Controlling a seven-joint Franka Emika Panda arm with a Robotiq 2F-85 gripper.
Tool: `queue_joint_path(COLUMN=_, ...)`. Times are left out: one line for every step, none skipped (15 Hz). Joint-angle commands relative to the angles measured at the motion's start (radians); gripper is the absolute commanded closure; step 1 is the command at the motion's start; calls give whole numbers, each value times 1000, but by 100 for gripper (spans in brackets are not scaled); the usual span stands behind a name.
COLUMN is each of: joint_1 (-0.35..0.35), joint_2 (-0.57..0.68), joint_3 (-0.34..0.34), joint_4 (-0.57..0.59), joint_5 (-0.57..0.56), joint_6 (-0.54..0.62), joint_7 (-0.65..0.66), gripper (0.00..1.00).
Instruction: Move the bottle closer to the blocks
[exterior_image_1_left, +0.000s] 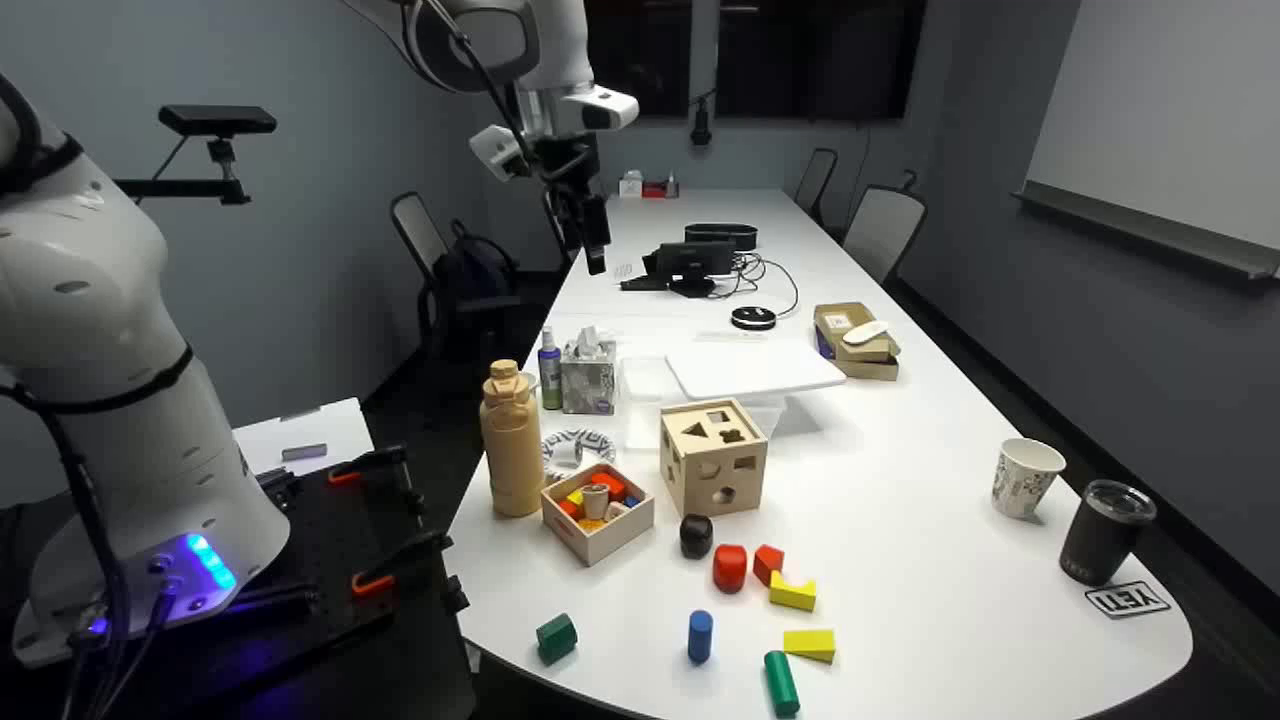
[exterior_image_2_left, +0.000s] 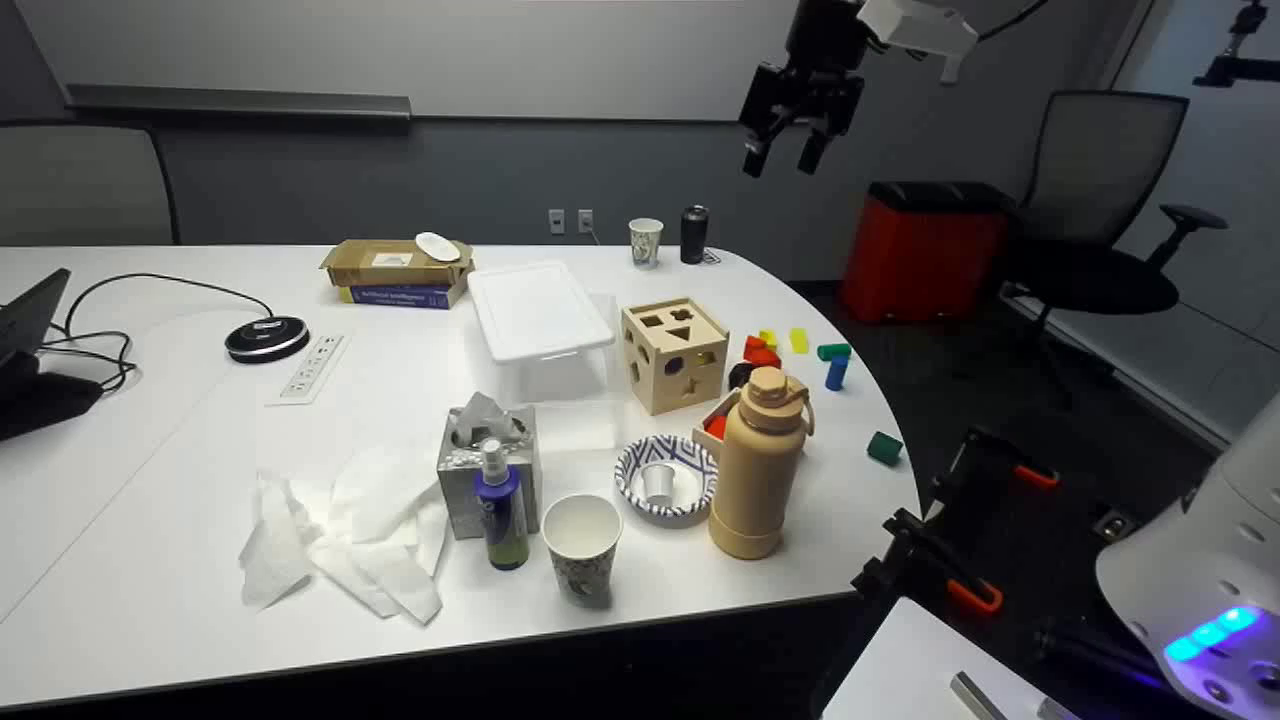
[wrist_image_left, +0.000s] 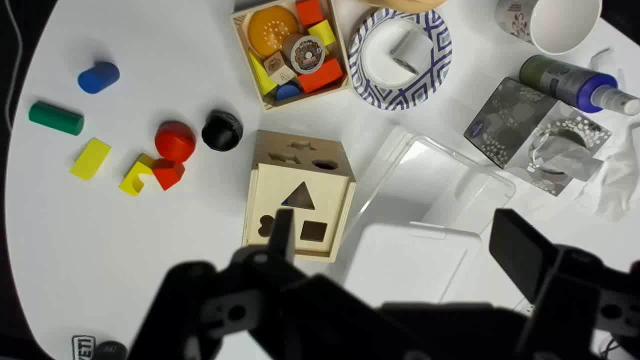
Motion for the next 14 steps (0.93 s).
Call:
queue_joint_path(joint_1=-4, joint_2=0, joint_3=4, joint_4=2, joint_5=2, joint_6=-3, joint_7=-1, gripper=0)
queue_joint_path(joint_1=-4, joint_2=0, joint_3=4, joint_4=2, joint_5=2, joint_6=-3, joint_7=-1, gripper=0)
queue_joint_path(joint_1=-4, joint_2=0, joint_3=4, joint_4=2, joint_5=2, joint_6=-3, joint_7=-1, gripper=0)
queue_joint_path(joint_1=-4, joint_2=0, joint_3=4, joint_4=2, joint_5=2, joint_6=-3, joint_7=-1, gripper=0)
queue_joint_path(joint_1=-1, joint_2=-4, joint_3=11, joint_4=-2, joint_5=-10, joint_6=-10, joint_7=-7, gripper=0)
queue_joint_path(joint_1=6, joint_2=-9, joint_3=18, joint_4=-7, joint_5=-20, joint_6=-22, joint_7=-22, gripper=0)
queue_joint_path(joint_1=13, joint_2=-13, joint_3=24, joint_4=-9, joint_5=-30, joint_6=-42, joint_7=-43, gripper=0)
queue_joint_path(joint_1=27, joint_2=-17, joint_3=28, joint_4=-11, joint_5=-33, joint_6=-85, joint_7=-85, gripper=0)
queue_joint_path(joint_1=38, joint_2=-20, joint_3=35, joint_4=-17, joint_5=-40, joint_6=-114, joint_7=-118, gripper=0)
queue_joint_path(joint_1=44, joint_2=-18, joint_3=45, joint_4=-22, joint_5=-58, joint_6=-138, joint_7=-137, gripper=0)
queue_joint_path(joint_1=52, joint_2=-14, joint_3=53, joint_4=-28, joint_5=-74, joint_6=-159, joint_7=-161, gripper=0)
queue_joint_path(joint_1=60, joint_2=-14, joint_3=59, joint_4=-35, joint_5=-88, joint_6=-180, joint_7=-190, gripper=0)
queue_joint_path(joint_1=67, joint_2=-13, joint_3=63, joint_4=-44, joint_5=-107, joint_6=-195, joint_7=-218, gripper=0)
queue_joint_path(joint_1=73, joint_2=-10, joint_3=66, joint_4=-50, joint_5=-127, joint_6=-209, joint_7=-247, gripper=0)
